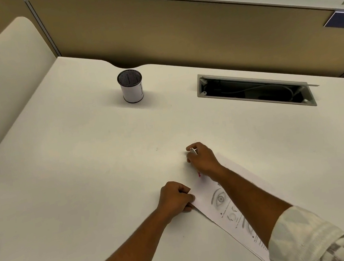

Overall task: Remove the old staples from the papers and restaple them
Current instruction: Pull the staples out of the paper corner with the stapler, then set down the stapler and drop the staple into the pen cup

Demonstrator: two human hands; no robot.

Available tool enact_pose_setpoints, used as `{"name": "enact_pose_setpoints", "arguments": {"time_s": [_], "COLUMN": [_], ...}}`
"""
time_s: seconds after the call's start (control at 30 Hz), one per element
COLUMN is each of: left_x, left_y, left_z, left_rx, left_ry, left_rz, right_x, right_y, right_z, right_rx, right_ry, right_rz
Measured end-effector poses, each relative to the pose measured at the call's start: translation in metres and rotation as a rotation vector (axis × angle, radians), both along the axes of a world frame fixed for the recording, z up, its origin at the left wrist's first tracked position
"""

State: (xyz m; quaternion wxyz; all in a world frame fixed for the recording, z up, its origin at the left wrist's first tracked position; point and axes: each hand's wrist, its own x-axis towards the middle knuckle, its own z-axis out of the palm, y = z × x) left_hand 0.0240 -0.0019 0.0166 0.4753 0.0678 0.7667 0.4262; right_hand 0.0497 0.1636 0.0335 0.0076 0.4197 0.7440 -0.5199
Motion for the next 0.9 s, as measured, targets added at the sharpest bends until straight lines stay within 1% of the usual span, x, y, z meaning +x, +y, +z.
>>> {"name": "enact_pose_setpoints", "arguments": {"time_s": [0.07,0.17,0.23,0.3,0.37,0.43,0.6,0.7,0.8,0.9], "left_x": [0.000,0.000,0.000,0.000,-0.001,-0.001,-0.001,-0.005,-0.013,-0.018], "left_y": [0.000,-0.001,-0.001,-0.002,-0.001,-0.002,-0.002,-0.001,0.000,0.004], "left_z": [-0.001,-0.004,-0.005,-0.005,-0.005,-0.006,-0.007,-0.006,-0.005,-0.005], "left_rx": [-0.006,0.001,0.015,0.024,0.021,0.009,0.009,0.014,0.025,0.029], "left_ry": [0.001,0.014,0.016,0.015,0.010,0.012,0.047,0.128,0.216,0.324], "left_rz": [-0.010,-0.039,-0.050,-0.053,-0.052,-0.063,-0.081,-0.059,-0.043,-0.115], "right_x": [-0.006,-0.020,-0.030,-0.039,-0.046,-0.050,-0.042,-0.017,0.026,0.071], "right_y": [-0.009,-0.020,-0.028,-0.036,-0.043,-0.049,-0.048,-0.029,-0.002,0.020], "right_z": [-0.004,-0.011,-0.011,-0.012,-0.013,-0.015,-0.013,-0.007,-0.004,-0.008], "right_rx": [-0.004,0.143,0.215,0.217,0.150,0.129,0.236,0.339,0.477,0.660], "right_ry": [-0.002,-0.003,0.014,0.062,0.130,0.174,0.157,0.180,0.164,0.143], "right_rz": [0.072,0.252,0.287,0.221,0.110,0.053,0.030,0.009,-0.027,0.008]}}
